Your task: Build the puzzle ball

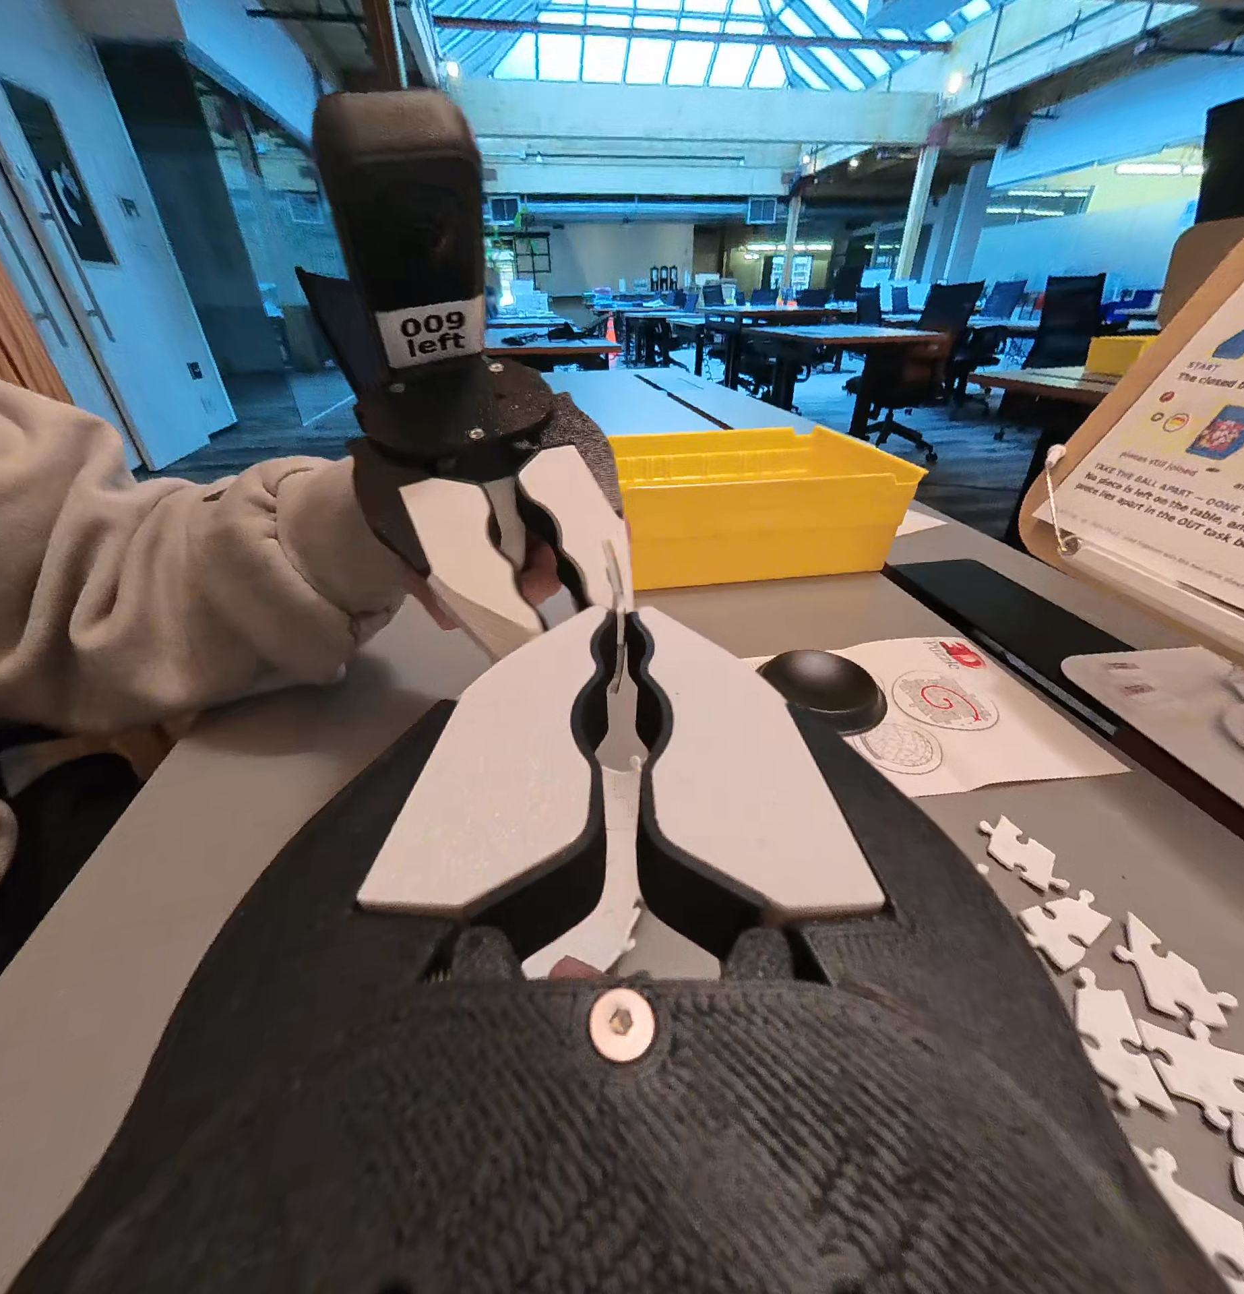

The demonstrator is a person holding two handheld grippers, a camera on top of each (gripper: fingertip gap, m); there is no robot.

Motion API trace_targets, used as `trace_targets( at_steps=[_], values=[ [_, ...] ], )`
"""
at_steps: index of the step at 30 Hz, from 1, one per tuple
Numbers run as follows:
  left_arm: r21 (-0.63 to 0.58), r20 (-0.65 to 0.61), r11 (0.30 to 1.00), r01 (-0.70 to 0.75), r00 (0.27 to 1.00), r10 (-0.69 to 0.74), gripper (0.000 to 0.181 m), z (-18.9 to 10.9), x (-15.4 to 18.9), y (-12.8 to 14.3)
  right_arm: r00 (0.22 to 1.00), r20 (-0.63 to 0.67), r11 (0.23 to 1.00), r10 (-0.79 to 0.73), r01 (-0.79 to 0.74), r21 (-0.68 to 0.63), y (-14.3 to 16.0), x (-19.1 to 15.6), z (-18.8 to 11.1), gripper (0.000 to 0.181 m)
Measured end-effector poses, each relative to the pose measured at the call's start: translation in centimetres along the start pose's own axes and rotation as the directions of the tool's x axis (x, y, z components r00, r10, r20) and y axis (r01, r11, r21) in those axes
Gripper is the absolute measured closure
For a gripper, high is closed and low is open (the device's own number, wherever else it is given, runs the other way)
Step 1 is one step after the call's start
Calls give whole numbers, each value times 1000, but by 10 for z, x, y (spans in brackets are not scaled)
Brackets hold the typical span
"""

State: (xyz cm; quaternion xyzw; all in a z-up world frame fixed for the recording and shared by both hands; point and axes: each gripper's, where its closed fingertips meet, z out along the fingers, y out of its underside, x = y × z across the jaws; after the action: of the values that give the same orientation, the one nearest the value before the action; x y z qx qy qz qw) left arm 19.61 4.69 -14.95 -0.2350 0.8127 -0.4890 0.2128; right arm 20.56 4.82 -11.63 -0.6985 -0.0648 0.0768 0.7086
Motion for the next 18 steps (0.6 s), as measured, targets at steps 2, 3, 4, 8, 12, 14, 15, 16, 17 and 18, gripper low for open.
trace_targets(
  at_steps=[2,3,4,8,12,14,15,16,17,18],
  values=[
    [1,16,1000,-2,1000,2,170,2,-4,0,1000,2,1000,2,-2,-3,2,0,1,179],
    [3,17,1000,0,1000,0,170,3,-5,0,1000,0,1000,-1,1,0,2,1,1,179],
    [6,24,1000,1,1000,-1,170,3,-6,0,1000,11,1000,-4,4,4,2,-1,1,179],
    [47,10,997,54,998,-54,173,4,-11,-2,1000,21,1000,-4,4,-8,9,1,3,179],
    [4,15,999,48,999,-48,179,6,-17,6,1000,-8,998,-6,5,-57,19,7,5,176],
    [-11,20,998,58,998,-58,179,7,-21,10,998,-46,996,-40,37,-76,21,11,5,166],
    [-20,19,998,65,998,-65,179,7,-22,12,997,-58,996,-51,46,-83,21,13,5,162],
    [-28,17,997,68,998,-67,179,7,-23,13,997,-54,993,-60,54,-102,23,13,5,165],
    [-34,16,997,68,998,-68,179,7,-24,14,997,-37,990,-65,60,-127,26,12,5,167],
    [-42,15,997,69,998,-69,179,8,-25,15,997,-22,987,-69,65,-147,29,12,6,167]
  ],
)
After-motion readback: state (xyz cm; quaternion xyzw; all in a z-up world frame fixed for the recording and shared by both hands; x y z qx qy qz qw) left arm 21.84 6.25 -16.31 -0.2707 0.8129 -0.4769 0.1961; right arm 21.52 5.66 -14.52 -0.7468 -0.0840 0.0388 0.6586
